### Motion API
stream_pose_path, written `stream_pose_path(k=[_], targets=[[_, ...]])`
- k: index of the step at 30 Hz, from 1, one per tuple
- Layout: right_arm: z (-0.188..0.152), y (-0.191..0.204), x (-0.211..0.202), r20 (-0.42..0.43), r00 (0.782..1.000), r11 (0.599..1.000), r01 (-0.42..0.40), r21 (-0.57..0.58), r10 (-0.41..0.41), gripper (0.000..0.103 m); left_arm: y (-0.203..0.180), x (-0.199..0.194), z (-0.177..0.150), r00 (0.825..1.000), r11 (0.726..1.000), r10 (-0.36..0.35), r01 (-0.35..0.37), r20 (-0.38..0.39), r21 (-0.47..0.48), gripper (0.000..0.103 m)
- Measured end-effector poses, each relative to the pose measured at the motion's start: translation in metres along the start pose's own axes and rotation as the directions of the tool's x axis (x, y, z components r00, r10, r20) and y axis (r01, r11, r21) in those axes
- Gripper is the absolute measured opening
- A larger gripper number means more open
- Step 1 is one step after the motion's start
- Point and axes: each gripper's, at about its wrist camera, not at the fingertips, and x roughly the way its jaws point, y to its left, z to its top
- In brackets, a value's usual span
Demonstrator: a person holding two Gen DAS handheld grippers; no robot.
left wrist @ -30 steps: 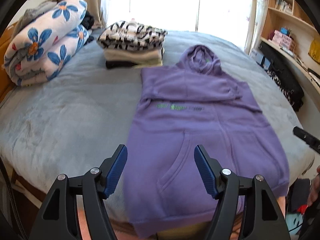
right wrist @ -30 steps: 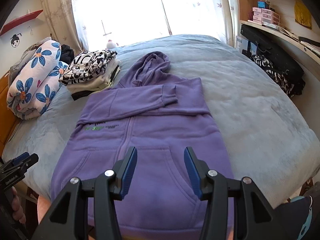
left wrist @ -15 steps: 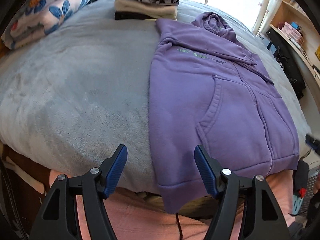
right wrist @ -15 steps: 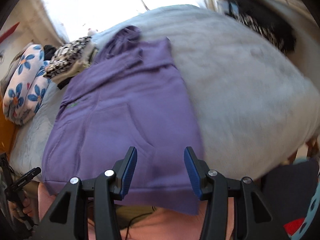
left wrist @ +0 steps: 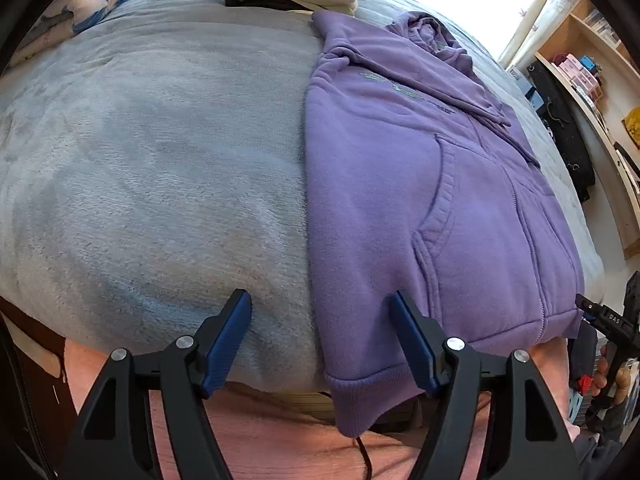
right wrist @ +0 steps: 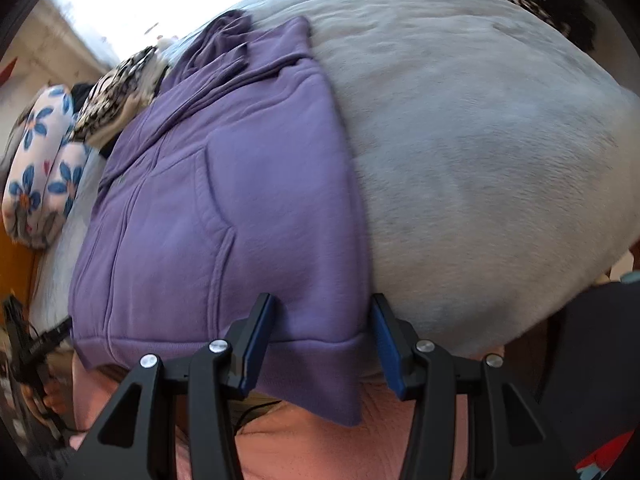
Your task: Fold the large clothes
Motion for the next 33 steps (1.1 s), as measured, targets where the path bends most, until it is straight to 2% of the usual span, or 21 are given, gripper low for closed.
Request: stream_pose_path(k=[3,7,11,16,26,33], targets=[[-0.002,0.005,0.003,0.006,1.000,0.999,0.019,-0.033,-0.019,0.051,-0.005,0.002,-0.001,1.000,1.000,-0.002,0.003,-0.008,0.016,0.070],[-0.003,0.003,0.015,-0.023,0.999,0.999,0.032,-0.012,-0.033,0.053,-0.007,0.004,-0.003,1.000,1.000,0.000,0.001,-0.018,0.028,0.070],[-0.002,0.003,0.020,-0.039,0.999,1.000,0.027,-0.002,-0.027,0.062,-0.006,0.009,-0.005,1.000,1.000,-0.006,0.006,-0.028,0.026,0.071],[-0.003,0.006,0.023,-0.051,0.998,0.999,0.040,-0.017,-0.041,0.067,-0.008,0.009,-0.008,0.999,1.000,-0.017,0.018,-0.035,0.011,0.071],[-0.005,0.004,0.025,-0.036,0.999,1.000,0.022,-0.010,-0.022,0.071,-0.015,0.017,-0.017,0.993,0.999,-0.050,0.051,-0.106,0.009,0.071],[-0.006,0.003,0.022,-0.019,1.000,1.000,0.006,-0.017,-0.006,0.069,-0.018,0.032,-0.018,0.984,0.996,-0.090,0.091,-0.152,0.000,0.075]])
